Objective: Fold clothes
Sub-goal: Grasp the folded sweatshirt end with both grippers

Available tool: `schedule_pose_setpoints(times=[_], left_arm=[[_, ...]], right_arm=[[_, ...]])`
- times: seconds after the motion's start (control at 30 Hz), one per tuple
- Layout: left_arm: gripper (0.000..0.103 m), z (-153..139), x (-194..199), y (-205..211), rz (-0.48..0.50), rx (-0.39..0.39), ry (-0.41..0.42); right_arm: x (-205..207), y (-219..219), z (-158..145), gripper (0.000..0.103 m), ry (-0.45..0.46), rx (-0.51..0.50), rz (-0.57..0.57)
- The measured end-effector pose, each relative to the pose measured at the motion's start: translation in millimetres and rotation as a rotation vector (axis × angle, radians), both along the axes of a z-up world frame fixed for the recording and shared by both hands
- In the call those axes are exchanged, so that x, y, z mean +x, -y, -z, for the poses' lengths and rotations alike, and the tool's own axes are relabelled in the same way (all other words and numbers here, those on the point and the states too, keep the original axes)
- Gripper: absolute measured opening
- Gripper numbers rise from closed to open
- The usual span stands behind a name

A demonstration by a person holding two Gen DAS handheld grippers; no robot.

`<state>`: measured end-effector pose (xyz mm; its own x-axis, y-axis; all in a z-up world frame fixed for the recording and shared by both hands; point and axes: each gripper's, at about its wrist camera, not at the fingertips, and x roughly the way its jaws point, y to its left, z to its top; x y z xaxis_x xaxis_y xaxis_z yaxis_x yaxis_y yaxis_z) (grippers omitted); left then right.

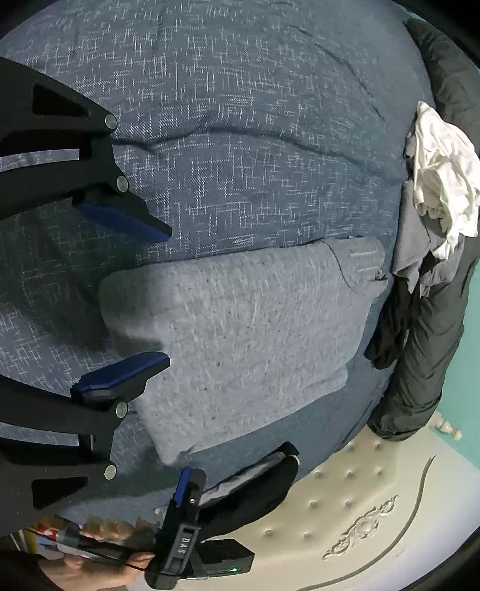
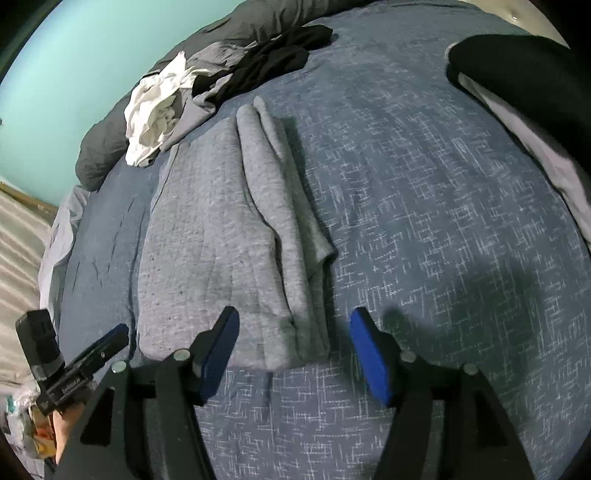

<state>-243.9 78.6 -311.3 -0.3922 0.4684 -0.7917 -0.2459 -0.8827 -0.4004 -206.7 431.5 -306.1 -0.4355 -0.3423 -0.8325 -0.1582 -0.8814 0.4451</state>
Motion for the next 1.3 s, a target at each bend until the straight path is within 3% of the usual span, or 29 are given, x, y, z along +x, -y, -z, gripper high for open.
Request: schedule_pose_setpoints(times=[0.1,0.4,0.6,0.97,1.03,1.2,1.3], left_arm=[[0.068,5,-6,-3,-0.003,-0.003,0.015],[0.077,23,-19,-12,-0.020,-0.023,0.039],[0.077,29,-23,-17,-0.022,0.036,0.068],[0.079,41,-34,-33,-0.015,0.056,0.068],[0.080,41,-36,-39,-0.004,0.038,0.060],[0.077,40,-37,-44,0.031,0.027,0.044],[0.070,34,-32,-45,0.056,0.017,0.024]], right_arm=[[-6,4,6,0.070,0.015,-0.012,-0.039],[-25,7,46,0.071,0.068,-0.045,-0.097],[-32,5,49,0.072,0.073,-0.058,-0.137],[-41,12,49,0.072,0.065,-0.032,-0.171],[-44,14,48,0.067,0.065,-0.030,-0.175],[-49,21,45,0.039,0.058,-0.019,-0.202],[-50,24,42,0.037,0.049,-0.002,-0.217]])
